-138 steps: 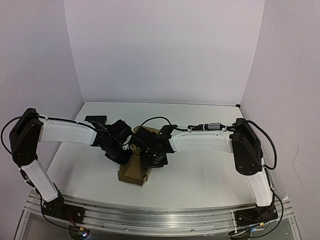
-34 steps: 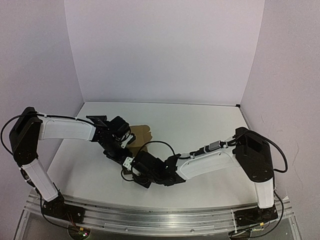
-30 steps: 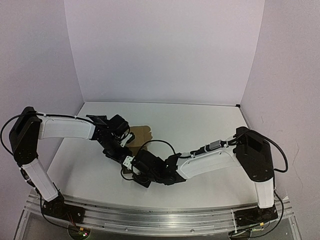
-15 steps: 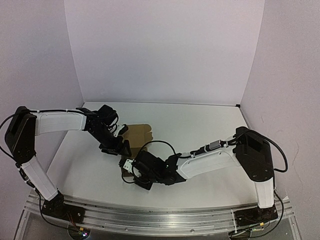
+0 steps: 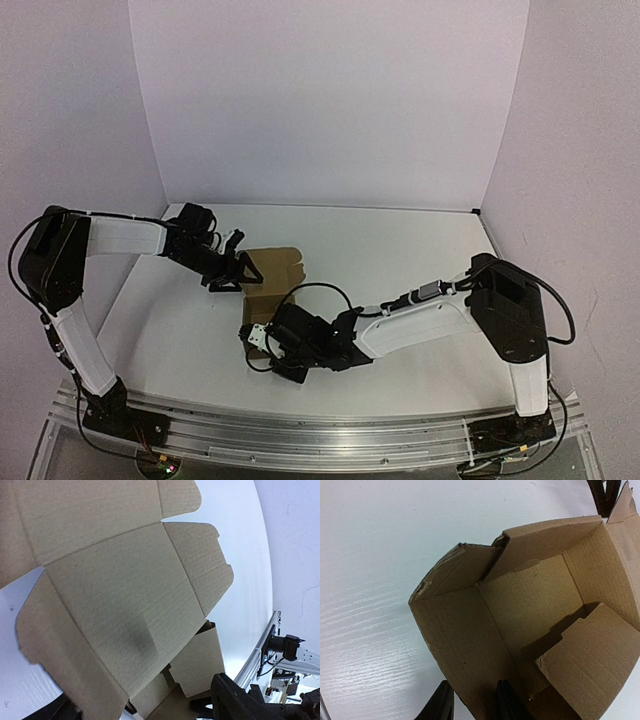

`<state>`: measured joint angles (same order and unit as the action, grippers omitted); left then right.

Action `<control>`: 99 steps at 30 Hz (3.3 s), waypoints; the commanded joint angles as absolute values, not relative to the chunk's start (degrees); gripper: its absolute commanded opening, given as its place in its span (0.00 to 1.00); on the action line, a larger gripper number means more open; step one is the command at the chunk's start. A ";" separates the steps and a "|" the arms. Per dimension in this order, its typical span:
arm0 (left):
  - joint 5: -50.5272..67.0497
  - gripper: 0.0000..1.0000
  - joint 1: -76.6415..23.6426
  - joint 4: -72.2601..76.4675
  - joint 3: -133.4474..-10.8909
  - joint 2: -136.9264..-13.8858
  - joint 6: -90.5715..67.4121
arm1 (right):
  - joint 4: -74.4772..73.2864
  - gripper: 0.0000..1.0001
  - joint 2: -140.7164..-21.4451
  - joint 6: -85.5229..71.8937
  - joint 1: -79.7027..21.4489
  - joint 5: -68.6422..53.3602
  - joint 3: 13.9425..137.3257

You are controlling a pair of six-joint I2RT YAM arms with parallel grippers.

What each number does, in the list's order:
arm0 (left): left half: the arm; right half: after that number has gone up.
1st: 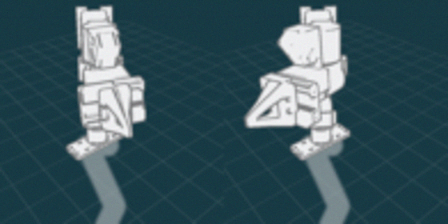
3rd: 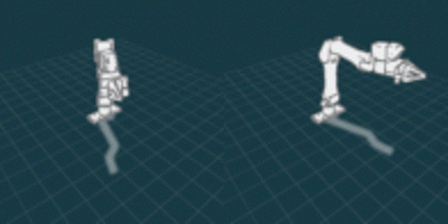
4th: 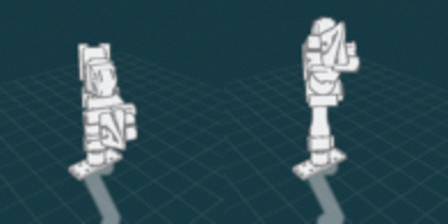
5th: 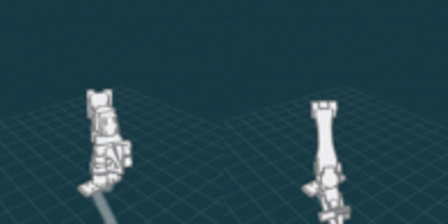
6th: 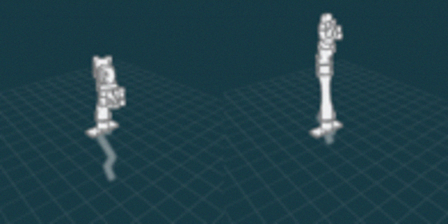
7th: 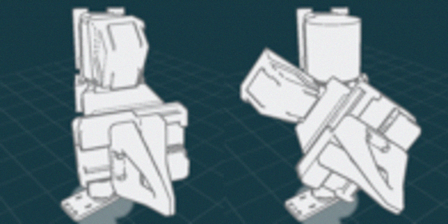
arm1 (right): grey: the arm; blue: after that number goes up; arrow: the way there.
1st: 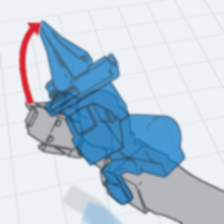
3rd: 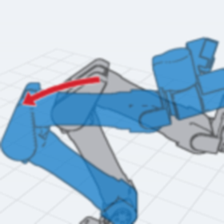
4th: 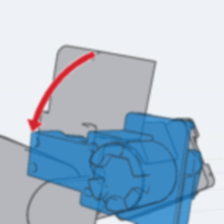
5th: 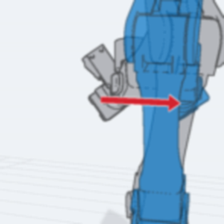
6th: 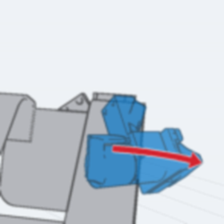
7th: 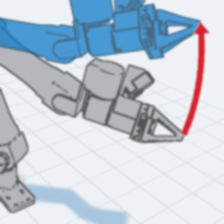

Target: Fold the paper box

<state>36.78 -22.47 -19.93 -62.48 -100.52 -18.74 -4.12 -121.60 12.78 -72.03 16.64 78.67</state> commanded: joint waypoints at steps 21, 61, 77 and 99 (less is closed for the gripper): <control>39.33 0.00 -22.68 -15.92 -58.37 -100.20 -15.74 | -7.52 0.31 -118.97 11.88 -70.04 18.12 82.89; 37.39 0.00 -24.26 -13.18 -48.85 -89.49 -15.80 | -26.78 0.59 -119.19 -2.59 -66.88 -5.43 101.18; 34.81 0.00 -24.52 -11.99 -46.49 -87.81 -18.24 | -25.33 0.69 -115.94 -17.03 -66.92 5.18 100.55; 34.37 0.00 -24.52 -14.76 -48.09 -88.86 -21.04 | 7.13 0.73 -126.00 30.76 -73.88 20.75 86.92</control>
